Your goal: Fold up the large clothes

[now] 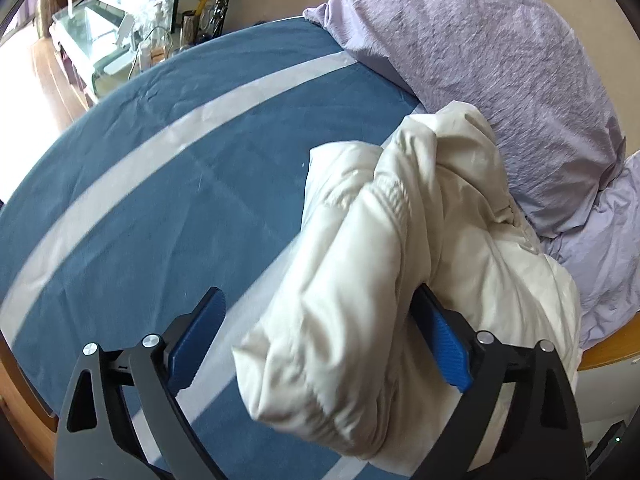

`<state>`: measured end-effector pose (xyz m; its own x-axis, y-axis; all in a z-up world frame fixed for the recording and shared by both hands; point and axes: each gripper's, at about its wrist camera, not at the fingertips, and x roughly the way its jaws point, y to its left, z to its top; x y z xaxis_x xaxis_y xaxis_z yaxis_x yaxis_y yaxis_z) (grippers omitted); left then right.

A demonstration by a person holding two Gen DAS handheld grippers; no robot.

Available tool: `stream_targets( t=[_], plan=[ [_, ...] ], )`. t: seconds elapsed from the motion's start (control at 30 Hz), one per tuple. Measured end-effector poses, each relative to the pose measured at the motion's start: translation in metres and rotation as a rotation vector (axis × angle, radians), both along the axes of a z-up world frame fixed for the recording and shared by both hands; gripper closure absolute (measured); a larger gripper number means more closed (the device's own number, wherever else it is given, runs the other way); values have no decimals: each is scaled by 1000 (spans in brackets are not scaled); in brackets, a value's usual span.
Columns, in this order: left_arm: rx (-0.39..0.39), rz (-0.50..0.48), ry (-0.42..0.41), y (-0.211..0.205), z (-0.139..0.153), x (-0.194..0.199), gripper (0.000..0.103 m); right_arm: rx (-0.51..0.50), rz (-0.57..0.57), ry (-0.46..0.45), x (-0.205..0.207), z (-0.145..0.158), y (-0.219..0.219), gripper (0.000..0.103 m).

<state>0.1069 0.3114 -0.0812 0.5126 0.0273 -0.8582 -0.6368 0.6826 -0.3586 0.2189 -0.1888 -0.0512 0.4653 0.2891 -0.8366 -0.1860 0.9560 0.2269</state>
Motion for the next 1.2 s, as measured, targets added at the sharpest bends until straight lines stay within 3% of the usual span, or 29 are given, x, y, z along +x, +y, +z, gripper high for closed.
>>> stream_targets(
  t=[0.33,0.57,0.8,1.0,1.13,1.2],
  plan=[
    [118,-181,110,8,14,48,5,-83,64,30,1,-15,24,40],
    [78,-252,173,15,-1,77,3,-110,71,46,5,-24,30,38],
    [85,-282,181,9,-8,79,4,-149,81,42,4,-33,37,33],
    [82,-285,149,0,-9,75,18,-186,90,31,3,-40,42,31],
    [84,-298,145,-6,-10,75,21,-200,91,27,2,-43,43,31],
    [78,-309,130,-8,-9,75,30,-204,90,26,2,-44,44,31]
  ],
)
